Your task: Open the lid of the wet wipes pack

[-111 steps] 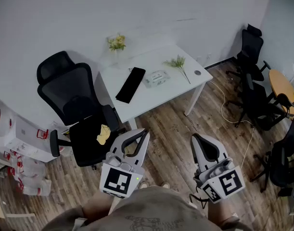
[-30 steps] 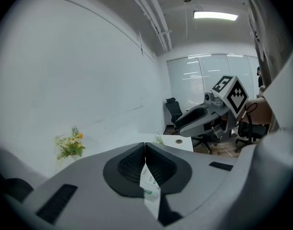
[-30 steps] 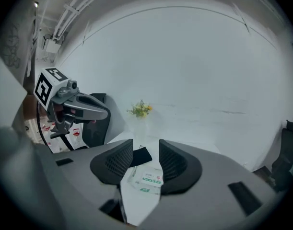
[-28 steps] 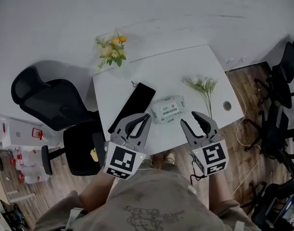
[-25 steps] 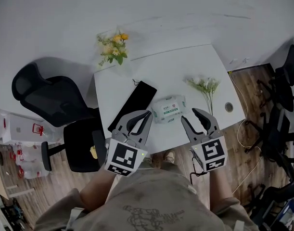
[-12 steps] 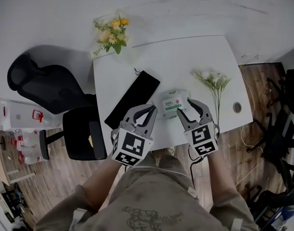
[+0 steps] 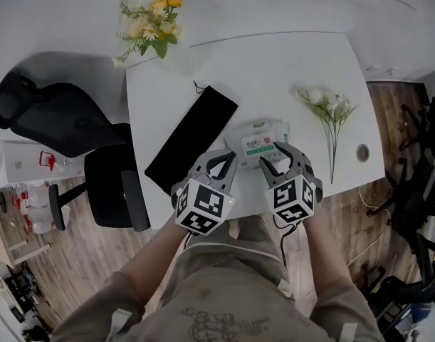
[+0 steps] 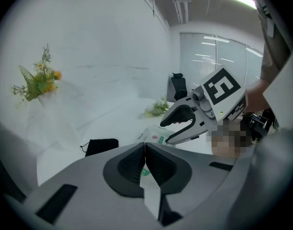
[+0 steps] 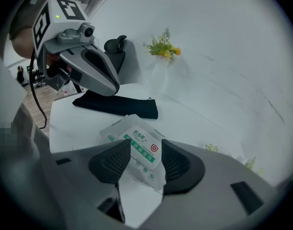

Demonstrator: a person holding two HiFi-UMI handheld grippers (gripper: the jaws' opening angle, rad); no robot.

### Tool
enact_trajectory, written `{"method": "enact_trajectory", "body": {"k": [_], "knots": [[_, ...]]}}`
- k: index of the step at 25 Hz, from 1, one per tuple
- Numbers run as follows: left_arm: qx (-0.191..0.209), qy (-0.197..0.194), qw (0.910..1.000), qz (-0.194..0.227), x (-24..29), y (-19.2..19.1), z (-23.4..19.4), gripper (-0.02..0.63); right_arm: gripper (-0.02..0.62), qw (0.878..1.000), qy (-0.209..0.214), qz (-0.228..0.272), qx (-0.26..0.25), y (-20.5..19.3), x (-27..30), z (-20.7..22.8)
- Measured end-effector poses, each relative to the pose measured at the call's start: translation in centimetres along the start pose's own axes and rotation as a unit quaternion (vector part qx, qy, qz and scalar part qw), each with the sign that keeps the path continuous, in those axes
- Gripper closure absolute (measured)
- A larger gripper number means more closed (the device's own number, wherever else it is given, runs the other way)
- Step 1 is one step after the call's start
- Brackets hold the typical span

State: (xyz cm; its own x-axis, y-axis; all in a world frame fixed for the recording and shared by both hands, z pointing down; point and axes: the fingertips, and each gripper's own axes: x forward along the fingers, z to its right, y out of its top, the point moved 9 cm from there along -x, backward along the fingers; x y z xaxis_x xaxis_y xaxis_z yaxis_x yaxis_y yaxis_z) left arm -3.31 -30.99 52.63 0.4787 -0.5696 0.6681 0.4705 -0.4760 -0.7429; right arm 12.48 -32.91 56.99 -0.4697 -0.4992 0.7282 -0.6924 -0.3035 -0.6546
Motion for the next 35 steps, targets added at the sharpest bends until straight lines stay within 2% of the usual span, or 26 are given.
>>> {"method": "enact_trajectory", "body": {"k": [2,7,12,14,19,23,27,30,35], "knots": [[-0.002,-0.007,0.9998,-0.016,1.5,-1.3,0.1,0.588,0.363,1.000,0.012,-0.012,-0.016,-0.6,0.9,-0.3],[-0.008,-0.025,0.9986,-0.045,4.0,-3.7,0.5,0.588,0.362,0.998,0.013,-0.033,-0.048,-1.6,2.2,-0.8],[-0.003,-0.034,0.9974,-0.064,5.3,-5.1,1.0,0.588,0.364,0.991,0.005,-0.040,-0.125,-1.5,2.6,-1.5],[-0.001,-0.033,0.9973,-0.066,5.6,-5.6,1.1,0.588,0.393,0.989,0.009,-0.042,-0.144,-1.5,2.7,-1.9],[0.008,-0.035,0.9965,-0.075,6.2,-6.0,1.3,0.588,0.477,0.989,0.015,-0.048,-0.143,-1.4,2.5,-2.2],[0.025,-0.035,0.9958,-0.081,6.4,-5.9,1.5,0.589,0.488,0.989,0.013,-0.049,-0.138,-1.1,2.1,-2.1],[0.021,-0.037,0.9961,-0.077,6.5,-6.1,1.5,0.589,0.491,0.988,0.015,-0.050,-0.148,-0.7,1.8,-2.0],[0.023,-0.037,0.9964,-0.074,6.6,-6.1,1.6,0.589,0.523,0.988,0.000,-0.025,-0.151,0.1,1.1,-1.6],[0.018,-0.040,0.9967,-0.068,6.7,-6.3,1.5,0.589,0.526,0.989,-0.019,-0.003,-0.144,2.3,1.0,0.4]]}}
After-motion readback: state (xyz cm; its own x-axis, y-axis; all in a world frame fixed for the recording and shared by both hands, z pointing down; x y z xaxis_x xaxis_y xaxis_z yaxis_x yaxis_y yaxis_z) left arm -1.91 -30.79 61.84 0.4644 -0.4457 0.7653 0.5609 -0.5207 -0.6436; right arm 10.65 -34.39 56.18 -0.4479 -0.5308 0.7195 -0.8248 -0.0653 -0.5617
